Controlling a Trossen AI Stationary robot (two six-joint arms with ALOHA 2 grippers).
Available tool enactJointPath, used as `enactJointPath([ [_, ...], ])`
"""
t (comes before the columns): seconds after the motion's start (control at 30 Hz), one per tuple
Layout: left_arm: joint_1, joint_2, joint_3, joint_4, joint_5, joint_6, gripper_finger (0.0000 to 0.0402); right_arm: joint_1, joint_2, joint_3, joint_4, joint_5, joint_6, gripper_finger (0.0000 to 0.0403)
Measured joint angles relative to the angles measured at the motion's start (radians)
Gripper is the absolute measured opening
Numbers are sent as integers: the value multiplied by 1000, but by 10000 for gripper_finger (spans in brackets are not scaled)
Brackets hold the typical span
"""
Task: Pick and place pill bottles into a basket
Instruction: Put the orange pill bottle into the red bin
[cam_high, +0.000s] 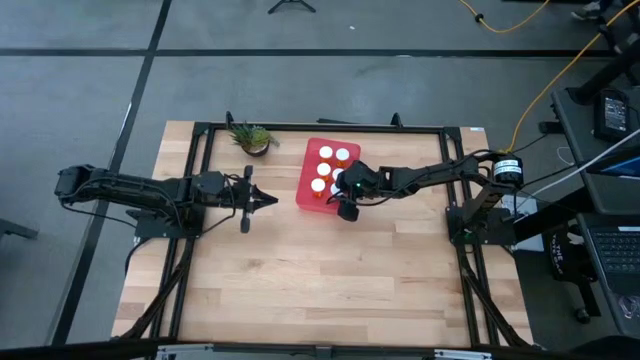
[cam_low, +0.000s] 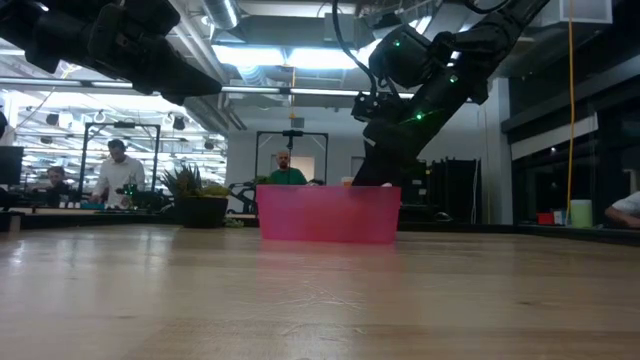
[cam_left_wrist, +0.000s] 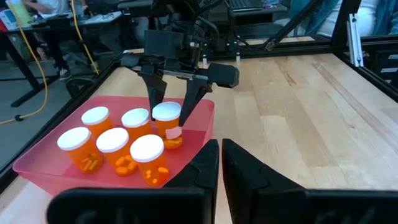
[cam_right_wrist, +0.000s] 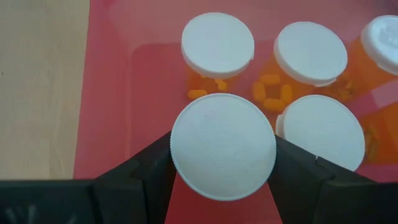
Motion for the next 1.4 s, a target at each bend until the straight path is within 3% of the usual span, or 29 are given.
enactJointPath([
  [1.07, 0, 0, 0, 0, 0, 0, 14, 0, 0, 0, 0, -1, -6, 204],
  [1.4, 0, 0, 0, 0, 0, 0, 12, 0, 0, 0, 0, 0, -3, 257],
])
